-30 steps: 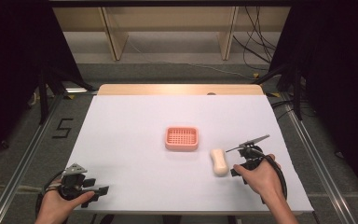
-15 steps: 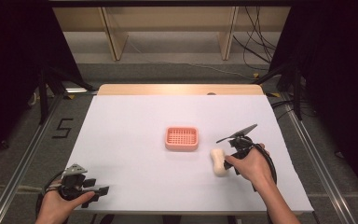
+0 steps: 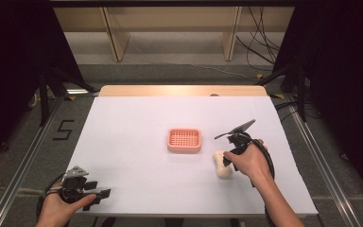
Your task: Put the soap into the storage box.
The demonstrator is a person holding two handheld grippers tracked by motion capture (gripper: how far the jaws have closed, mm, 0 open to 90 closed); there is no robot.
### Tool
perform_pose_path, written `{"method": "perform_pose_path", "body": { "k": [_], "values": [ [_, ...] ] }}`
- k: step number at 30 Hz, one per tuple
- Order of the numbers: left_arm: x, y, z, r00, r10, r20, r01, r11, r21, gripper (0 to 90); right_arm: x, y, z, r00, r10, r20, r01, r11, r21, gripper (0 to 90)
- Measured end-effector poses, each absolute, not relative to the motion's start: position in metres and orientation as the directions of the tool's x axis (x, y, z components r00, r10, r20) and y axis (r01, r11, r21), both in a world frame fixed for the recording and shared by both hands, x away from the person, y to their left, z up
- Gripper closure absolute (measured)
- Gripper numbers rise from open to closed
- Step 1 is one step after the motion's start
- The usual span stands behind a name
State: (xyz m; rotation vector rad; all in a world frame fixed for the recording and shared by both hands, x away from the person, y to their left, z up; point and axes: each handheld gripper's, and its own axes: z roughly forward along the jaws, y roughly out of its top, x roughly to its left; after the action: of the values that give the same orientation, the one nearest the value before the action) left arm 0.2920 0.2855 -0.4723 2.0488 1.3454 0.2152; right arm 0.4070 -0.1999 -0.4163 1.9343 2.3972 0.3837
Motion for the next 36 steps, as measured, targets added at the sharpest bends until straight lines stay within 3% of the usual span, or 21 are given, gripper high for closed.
{"method": "perform_pose_path", "body": {
  "k": [29,36],
  "values": [
    [0.288,0.288,-0.471,0.460,0.856,-0.234,0.757,-0.241,0.607,32.0,0.430,-0.177,-0.428,-0.199,0.971,0.131,0.976,0.184,0.119,54.4],
    [0.288,0.288,-0.471,0.462,0.856,-0.234,0.757,-0.242,0.608,32.0,0.431,-0.175,-0.431,-0.186,0.975,0.125,0.979,0.173,0.111,49.8]
  ]
}}
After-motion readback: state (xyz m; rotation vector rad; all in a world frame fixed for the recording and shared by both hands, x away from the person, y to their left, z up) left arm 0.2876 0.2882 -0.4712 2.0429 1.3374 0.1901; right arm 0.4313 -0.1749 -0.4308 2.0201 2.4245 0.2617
